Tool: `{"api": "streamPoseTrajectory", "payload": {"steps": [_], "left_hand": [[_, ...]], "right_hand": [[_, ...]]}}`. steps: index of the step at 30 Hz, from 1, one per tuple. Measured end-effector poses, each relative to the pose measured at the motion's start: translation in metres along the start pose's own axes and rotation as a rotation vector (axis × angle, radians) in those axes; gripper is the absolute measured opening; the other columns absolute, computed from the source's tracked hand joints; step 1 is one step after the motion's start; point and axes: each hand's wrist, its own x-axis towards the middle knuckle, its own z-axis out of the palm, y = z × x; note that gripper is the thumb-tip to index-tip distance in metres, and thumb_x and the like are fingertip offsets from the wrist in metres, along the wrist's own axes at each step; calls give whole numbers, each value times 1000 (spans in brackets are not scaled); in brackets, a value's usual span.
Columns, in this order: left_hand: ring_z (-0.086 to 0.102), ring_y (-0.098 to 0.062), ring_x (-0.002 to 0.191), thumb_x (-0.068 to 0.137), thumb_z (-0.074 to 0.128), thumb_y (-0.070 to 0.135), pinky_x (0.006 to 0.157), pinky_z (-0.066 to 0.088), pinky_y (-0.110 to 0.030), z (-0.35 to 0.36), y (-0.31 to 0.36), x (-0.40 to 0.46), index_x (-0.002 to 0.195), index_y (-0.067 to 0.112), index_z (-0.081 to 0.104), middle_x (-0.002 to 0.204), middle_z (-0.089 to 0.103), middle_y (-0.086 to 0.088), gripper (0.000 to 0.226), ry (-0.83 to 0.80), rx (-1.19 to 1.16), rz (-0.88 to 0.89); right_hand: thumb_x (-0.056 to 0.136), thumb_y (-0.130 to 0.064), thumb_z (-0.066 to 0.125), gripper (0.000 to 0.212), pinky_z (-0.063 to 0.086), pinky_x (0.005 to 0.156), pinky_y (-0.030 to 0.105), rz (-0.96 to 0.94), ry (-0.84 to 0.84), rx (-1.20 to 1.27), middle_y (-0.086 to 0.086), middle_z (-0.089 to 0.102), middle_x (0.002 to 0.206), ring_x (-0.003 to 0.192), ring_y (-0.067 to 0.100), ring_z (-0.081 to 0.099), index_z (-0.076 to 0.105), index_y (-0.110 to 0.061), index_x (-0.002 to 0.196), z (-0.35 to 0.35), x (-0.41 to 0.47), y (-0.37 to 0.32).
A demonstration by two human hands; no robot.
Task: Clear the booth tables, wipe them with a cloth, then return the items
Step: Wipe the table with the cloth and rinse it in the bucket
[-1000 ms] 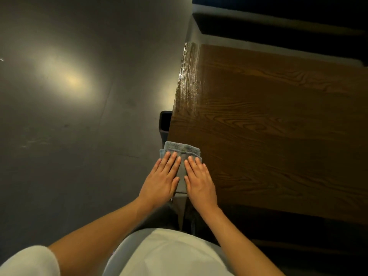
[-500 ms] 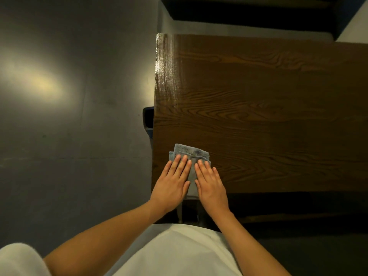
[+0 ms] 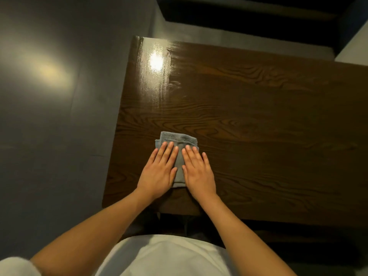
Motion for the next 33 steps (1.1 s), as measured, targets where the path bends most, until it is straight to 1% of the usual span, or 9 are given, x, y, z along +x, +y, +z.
{"api": "streamPoseTrajectory", "payload": {"steps": [4,7,10,17,20,23,26,28,33], "left_hand": [[10,-25,155,103,26,41,124,9,-41,-4,-4,22,159,13,16,166,16,-10,63,19,-2,-59],[7,-23,155,103,25,41,125,13,-43,-10,-9,43,160,13,15,167,14,-10,64,22,-15,-110],[3,-22,155,104,21,42,126,9,-42,-16,-18,69,161,14,10,168,10,-9,64,25,-21,-129],[1,-22,156,103,15,42,125,4,-40,-34,-52,140,158,16,2,168,7,-8,62,50,-28,-74],[3,-23,156,102,14,43,125,5,-39,-45,-71,174,159,16,4,168,8,-8,63,52,-26,-27],[5,-23,156,102,14,44,126,7,-40,-54,-89,209,161,14,12,168,11,-9,66,55,-19,13],[5,-23,156,102,14,44,126,7,-40,-62,-107,243,161,14,13,168,11,-9,66,59,-18,47],[4,-23,156,102,12,44,127,6,-40,-68,-119,265,161,14,12,169,10,-9,67,64,-19,58],[2,-23,156,100,9,44,126,4,-40,-80,-136,310,161,13,11,169,8,-10,68,80,-35,32]], "right_hand": [[101,-32,31,56,25,119,45,-40,-11,-25,5,35,160,148,21,31,36,-14,154,-7,29,11],[102,-31,43,57,18,121,44,-62,-12,-29,4,30,162,150,20,26,31,-15,156,-11,55,17],[102,-30,46,58,16,121,44,-42,-5,-42,4,30,162,151,19,25,31,-15,156,-16,83,20],[104,-33,29,57,12,123,45,5,-1,-88,4,22,165,153,19,18,22,-16,158,-30,155,31],[103,-35,19,59,16,122,46,18,19,-110,5,23,165,152,20,20,23,-15,158,-36,188,37],[101,-36,19,60,18,121,47,33,37,-108,5,28,163,151,20,25,29,-15,156,-44,223,43],[102,-36,16,61,12,123,46,40,32,-118,3,20,165,153,19,18,22,-16,158,-50,257,49],[105,-35,21,58,9,123,46,54,35,-117,2,15,167,154,18,12,17,-17,160,-53,280,52],[106,-33,26,57,8,124,46,63,61,-138,3,12,167,154,19,10,14,-16,160,-63,332,58]]}}
